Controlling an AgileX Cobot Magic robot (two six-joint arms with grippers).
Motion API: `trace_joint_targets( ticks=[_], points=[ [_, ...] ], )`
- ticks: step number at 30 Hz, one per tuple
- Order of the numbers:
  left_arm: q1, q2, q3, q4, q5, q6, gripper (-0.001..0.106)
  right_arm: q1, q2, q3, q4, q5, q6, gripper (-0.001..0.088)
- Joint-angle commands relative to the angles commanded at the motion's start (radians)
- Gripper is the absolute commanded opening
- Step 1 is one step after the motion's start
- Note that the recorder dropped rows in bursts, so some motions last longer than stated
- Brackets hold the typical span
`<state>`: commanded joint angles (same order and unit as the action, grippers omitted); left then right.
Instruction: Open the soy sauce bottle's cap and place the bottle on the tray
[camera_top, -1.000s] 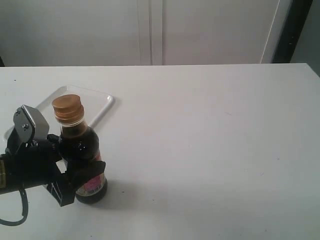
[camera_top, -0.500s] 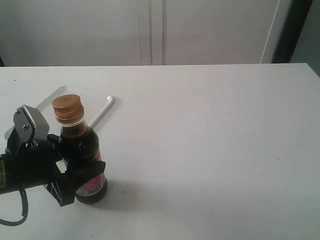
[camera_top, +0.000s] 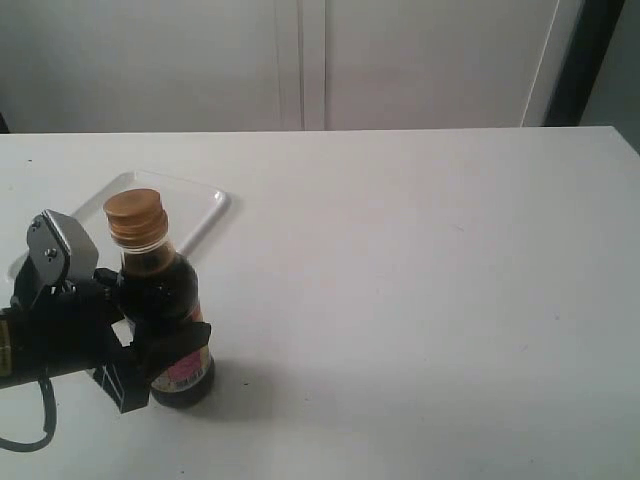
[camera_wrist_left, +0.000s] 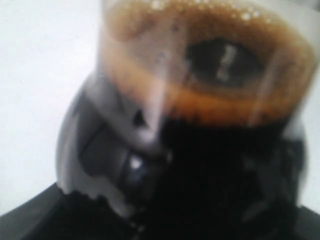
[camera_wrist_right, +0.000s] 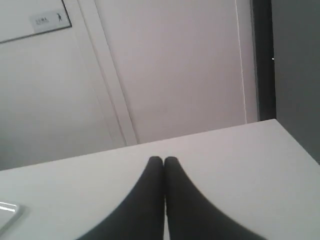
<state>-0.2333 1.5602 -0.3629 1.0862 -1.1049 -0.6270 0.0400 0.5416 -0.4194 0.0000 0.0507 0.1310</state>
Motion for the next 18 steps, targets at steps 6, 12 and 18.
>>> trace_joint_targets(
  ticks=[6, 12, 18],
  points=[
    [0.0, 0.0, 0.0, 0.0, -0.002, 0.0, 0.0, 0.0, 0.025, 0.067, 0.0, -0.31, 0.002, 0.0],
    [0.0, 0.0, 0.0, 0.0, -0.002, -0.002, 0.0, 0.02, 0.093, 0.113, -0.173, -0.436, 0.162, 0.0],
    [0.0, 0.0, 0.0, 0.0, -0.002, -0.004, 0.0, 0.073, 0.239, 0.118, -0.539, -0.69, 0.468, 0.0]
  ],
)
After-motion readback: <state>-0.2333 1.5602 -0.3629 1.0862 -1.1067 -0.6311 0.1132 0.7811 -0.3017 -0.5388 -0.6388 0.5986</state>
